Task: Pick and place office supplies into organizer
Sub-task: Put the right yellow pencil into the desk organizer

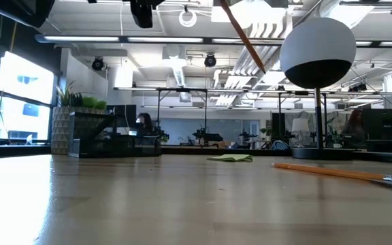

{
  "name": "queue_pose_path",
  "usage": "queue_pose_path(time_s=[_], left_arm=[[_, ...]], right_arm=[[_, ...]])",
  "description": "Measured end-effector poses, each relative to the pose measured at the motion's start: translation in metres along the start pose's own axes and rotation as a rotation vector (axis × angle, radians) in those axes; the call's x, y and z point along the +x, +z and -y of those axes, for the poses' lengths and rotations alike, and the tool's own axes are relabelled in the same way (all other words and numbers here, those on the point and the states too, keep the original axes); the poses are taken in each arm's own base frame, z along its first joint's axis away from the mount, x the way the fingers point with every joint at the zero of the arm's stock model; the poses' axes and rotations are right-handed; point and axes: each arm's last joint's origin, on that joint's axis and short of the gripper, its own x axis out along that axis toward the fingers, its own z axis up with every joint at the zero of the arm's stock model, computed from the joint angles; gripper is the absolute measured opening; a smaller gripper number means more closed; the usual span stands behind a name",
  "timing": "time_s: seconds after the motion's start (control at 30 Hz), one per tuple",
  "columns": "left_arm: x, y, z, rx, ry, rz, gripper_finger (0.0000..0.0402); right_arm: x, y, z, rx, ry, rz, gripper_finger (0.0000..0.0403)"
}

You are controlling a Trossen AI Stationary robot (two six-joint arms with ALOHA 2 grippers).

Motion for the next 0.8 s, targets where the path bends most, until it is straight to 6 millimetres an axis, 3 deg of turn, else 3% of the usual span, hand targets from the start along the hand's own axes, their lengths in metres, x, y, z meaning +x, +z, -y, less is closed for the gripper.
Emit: queue_pose_path(time_s=[0.8], left_arm=[[0.0001, 0.0079, -0.0012, -0.043, 0.020, 0.070, 0.0101]], right_arm=[[0.0001, 0.0028, 0.0005, -0.005, -0.008, 0.027, 0.0023]])
